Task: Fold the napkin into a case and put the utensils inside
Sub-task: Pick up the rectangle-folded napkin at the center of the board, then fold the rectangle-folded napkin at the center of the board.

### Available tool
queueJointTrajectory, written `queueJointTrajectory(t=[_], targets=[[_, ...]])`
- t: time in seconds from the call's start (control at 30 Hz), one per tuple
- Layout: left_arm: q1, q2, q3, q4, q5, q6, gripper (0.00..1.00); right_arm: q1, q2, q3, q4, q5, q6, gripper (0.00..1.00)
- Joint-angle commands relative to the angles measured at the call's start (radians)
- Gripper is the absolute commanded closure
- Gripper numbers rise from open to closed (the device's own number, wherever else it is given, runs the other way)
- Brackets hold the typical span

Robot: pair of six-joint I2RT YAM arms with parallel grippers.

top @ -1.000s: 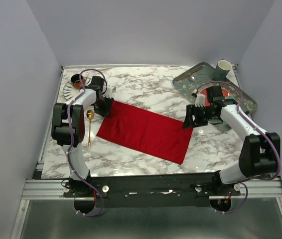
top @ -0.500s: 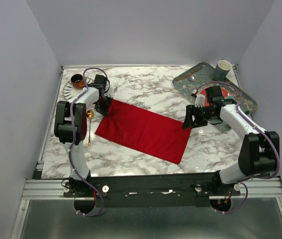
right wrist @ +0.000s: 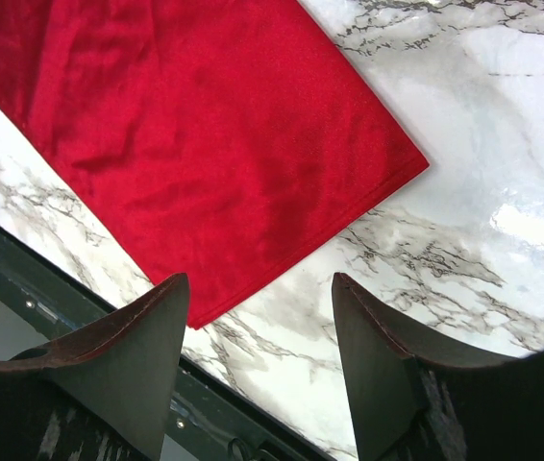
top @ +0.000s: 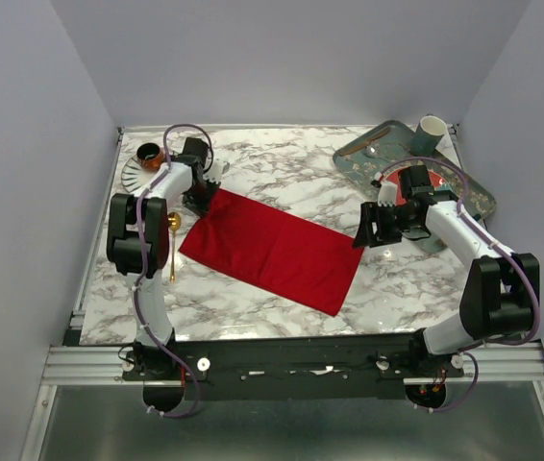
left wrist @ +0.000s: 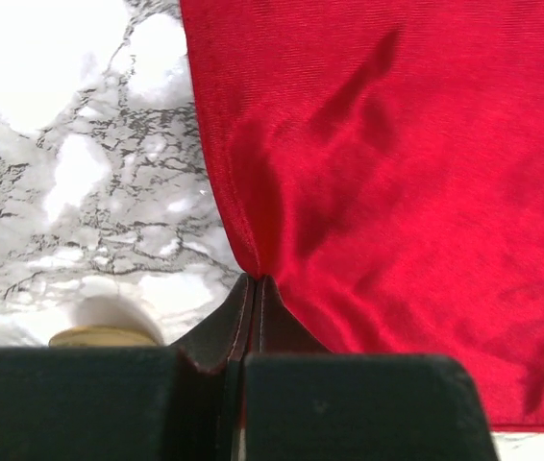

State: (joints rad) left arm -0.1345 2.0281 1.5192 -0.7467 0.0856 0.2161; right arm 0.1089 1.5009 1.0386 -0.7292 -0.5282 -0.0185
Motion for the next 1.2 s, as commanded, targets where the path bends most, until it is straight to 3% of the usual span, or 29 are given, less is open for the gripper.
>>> queueJointTrajectory(t=[0.0,0.27,0.57,0.9,1.17], targets=[[-0.069,-0.133,0.004,-0.014,-0.026,0.008,1.00,-0.011,0.013,0.001,-0.018,-0.010,0.005,0.31],[-0.203,-0.181,-0.024,-0.075,-0.018,-0.046,1.00,-0.018,0.024,0.014,-0.026,-0.023,0.006,0.31],[-0.362,-0.193,-0.030,-0.094,0.147,-0.204,1.00,-0.028,0.025,0.023,-0.045,0.007,-0.003,0.31],[-0.424,-0.134,-0.050,0.012,0.471,-0.381,1.00,-0.052,0.036,0.009,-0.065,0.011,-0.009,0.31],[-0.496,-0.112,-0.097,0.216,0.480,-0.601,1.00,-0.064,0.032,0.005,-0.072,0.030,-0.009,0.31]])
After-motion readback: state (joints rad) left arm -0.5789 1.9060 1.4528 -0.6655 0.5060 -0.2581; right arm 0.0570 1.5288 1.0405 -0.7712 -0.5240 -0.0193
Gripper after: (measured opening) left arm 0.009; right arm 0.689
